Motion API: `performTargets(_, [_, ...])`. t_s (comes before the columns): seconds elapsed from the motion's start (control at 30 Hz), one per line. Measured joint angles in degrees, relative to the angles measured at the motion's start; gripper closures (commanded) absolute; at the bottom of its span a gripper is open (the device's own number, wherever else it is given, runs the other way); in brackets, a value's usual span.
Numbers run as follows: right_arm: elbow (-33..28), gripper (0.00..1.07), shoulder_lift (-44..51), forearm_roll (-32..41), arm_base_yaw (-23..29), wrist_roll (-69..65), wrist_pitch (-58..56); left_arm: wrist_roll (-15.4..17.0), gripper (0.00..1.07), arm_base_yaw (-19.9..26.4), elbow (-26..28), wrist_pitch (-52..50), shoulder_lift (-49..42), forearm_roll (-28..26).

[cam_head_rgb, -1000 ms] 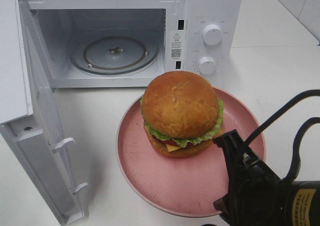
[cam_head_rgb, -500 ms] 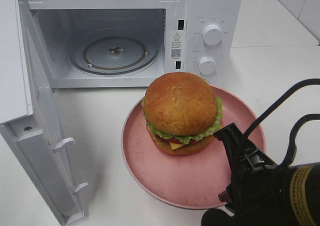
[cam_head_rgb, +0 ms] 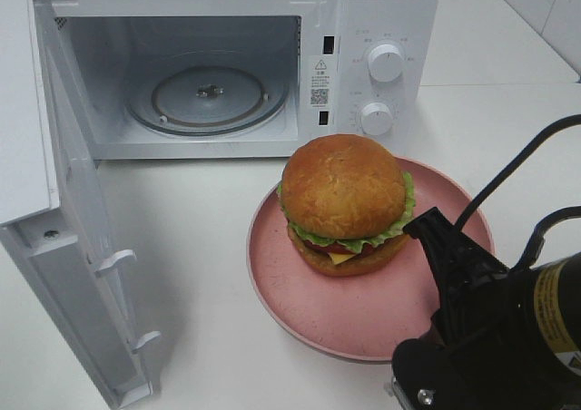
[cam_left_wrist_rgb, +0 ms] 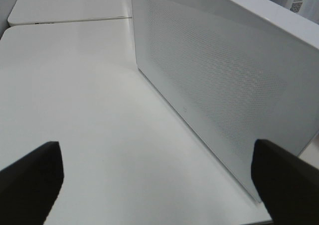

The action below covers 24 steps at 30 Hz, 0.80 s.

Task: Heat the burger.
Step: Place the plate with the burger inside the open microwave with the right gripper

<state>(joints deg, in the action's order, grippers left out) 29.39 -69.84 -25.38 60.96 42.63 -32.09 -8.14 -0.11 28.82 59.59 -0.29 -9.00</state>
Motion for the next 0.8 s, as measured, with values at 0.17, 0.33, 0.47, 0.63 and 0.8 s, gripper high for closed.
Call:
performTargets(0.17, [0.0, 1.07, 0.0, 4.93, -2.98, 6.3, 1.38, 0.0, 0.12, 0.0, 0.0, 0.0, 0.0, 0.0])
performTargets(0.33, [0.63, 1.07, -0.06, 10.08, -5.9, 13.92, 1.66, 0.0, 0.12, 0.0, 0.0, 0.0, 0.0, 0.0])
performTargets(0.47, [2.92, 1.07, -0.06, 13.01, -8.31, 18.28, 2.29, 0.0, 0.12, 0.0, 0.0, 0.0, 0.0, 0.0])
performTargets(0.63, [4.07, 1.07, -0.06, 17.25, -10.08, 23.55, 2.75, 0.0, 0.12, 0.0, 0.0, 0.0, 0.0, 0.0])
performTargets(0.8, [4.13, 1.07, -0.06, 21.43, -10.71, 29.16, 2.69, 0.0, 0.12, 0.0, 0.0, 0.0, 0.0, 0.0])
